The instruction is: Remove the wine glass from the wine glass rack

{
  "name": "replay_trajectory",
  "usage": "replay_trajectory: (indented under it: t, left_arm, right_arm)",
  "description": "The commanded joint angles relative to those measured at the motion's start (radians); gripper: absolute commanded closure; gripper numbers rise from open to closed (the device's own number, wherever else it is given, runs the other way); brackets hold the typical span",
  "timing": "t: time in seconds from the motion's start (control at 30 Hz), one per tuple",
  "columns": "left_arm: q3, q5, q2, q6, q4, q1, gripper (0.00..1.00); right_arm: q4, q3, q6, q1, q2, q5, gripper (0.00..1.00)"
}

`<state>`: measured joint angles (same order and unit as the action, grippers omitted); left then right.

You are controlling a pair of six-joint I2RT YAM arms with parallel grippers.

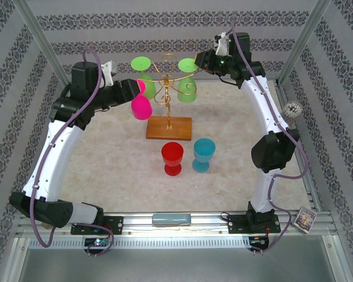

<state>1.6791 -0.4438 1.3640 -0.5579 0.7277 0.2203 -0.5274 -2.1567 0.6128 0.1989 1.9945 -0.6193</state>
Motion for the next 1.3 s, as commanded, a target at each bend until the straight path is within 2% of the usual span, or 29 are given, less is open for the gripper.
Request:
replay_trajectory:
  t: [0.0,0.5,1.27]
  left_arm:
    - [-0.007,-0.014,-0.026,-0.01,-0.034,-0.017,0.47]
    - [-0.019,-0.012,-0.043,-0.013,-0.041,-0.021,0.47]
    - [-0.034,-0.018,-0.059,-0.024,-0.051,-0.024,0.47]
  right_arm:
    - [0.018,-0.012,0.014,0.007,-0.043,-0.025,0.8]
    - [0.032,-0.02,0.05,0.002,-0.049,-0.051,1.0]
    - [0.062,0.017,0.136,-0.001,-0.122,-0.101,1.0]
